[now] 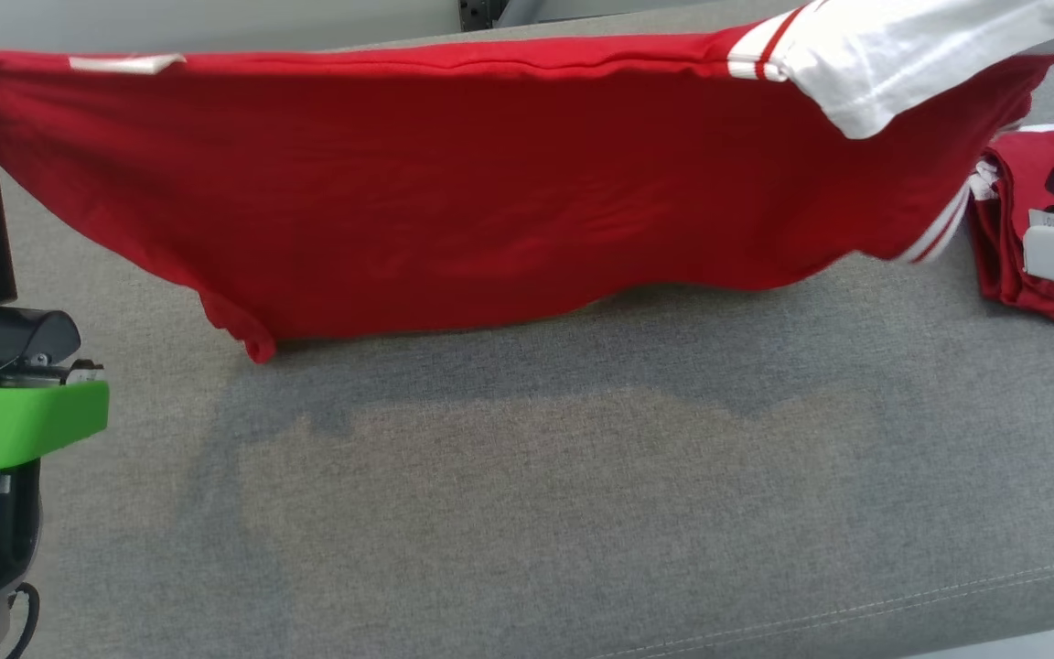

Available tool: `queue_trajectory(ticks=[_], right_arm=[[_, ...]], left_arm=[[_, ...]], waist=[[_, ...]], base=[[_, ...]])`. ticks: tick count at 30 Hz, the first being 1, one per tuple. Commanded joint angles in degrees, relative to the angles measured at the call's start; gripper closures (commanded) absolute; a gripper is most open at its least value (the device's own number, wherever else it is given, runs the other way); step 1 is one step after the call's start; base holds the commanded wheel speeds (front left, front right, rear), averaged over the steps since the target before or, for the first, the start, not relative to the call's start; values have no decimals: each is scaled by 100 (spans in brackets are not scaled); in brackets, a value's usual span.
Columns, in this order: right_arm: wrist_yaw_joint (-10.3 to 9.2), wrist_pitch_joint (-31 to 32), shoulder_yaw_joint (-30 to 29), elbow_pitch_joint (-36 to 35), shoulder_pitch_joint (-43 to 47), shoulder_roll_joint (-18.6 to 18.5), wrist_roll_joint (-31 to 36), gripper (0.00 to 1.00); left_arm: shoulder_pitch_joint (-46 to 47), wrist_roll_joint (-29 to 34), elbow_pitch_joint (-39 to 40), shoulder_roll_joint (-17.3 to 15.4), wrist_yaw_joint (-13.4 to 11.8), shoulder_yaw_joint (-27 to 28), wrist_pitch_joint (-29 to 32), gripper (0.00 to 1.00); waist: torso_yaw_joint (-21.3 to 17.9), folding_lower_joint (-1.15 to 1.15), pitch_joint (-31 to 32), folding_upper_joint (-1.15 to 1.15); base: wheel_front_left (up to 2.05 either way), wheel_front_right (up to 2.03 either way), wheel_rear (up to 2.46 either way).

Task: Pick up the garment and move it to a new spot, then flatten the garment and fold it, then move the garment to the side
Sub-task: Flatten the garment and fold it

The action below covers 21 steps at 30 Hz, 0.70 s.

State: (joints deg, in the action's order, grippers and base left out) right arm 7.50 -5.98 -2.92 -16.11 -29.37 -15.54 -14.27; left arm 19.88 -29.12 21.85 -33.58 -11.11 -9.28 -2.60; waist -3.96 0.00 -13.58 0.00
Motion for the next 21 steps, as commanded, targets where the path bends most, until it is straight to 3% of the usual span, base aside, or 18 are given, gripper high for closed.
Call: queue_trajectory(ticks=[1,10,21], right_arm=[[-3,20,-18,-29,-74,-13,-95,100],[-3,213,17,133,-487,-243,-339,100],[-3,171,388,1002,-1341,-504,-715,100]], left_arm=[[90,-8,41,-43,-35,36,12,100],[407,-133,147,-134,50,142,62,100],[1394,-282,-664,130,428,-179,-55,100]], waist=[[31,0,100,0],[66,0,279,0],[88,0,-53,0]], base=[[0,0,0],[0,0,0],[0,0,0]])
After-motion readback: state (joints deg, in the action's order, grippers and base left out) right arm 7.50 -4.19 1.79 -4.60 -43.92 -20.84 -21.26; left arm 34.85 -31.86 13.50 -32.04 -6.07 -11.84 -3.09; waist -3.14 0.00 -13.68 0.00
